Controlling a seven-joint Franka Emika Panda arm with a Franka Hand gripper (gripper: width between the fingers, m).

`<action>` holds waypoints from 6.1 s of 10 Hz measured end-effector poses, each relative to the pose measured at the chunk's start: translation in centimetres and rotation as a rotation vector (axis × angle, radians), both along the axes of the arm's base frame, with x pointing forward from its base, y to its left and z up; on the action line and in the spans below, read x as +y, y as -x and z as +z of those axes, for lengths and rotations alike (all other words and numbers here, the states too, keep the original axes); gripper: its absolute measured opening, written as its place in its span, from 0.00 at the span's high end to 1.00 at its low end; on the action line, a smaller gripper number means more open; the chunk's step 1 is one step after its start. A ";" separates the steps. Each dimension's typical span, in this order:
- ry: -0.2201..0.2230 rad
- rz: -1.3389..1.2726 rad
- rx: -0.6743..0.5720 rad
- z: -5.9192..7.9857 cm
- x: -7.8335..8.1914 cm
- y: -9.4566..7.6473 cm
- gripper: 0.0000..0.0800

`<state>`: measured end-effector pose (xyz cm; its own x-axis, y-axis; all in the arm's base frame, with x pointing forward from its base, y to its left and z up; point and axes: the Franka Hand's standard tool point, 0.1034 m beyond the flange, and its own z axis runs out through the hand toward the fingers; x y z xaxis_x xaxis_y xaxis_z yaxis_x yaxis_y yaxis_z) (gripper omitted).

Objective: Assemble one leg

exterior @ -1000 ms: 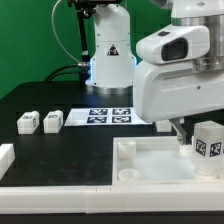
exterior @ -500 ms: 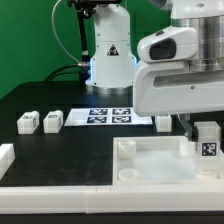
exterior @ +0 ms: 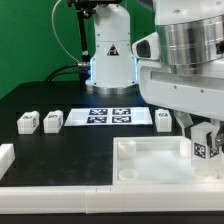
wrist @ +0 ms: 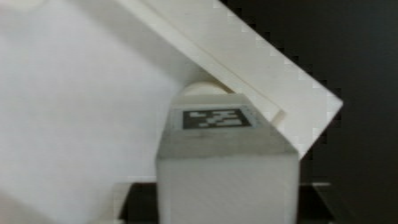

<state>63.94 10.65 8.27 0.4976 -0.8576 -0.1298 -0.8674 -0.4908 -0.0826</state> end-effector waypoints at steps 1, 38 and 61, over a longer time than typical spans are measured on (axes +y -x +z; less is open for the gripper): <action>-0.001 -0.075 0.012 0.0 0.1 0.0 0.64; 0.029 0.306 -0.096 -0.1 1.9 0.0 0.19; 0.013 0.201 -0.050 -0.8 1.1 0.0 0.20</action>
Offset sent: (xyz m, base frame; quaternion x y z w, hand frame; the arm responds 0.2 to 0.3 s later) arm -0.0002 -0.0031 0.0028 0.0071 0.0223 0.1807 0.9833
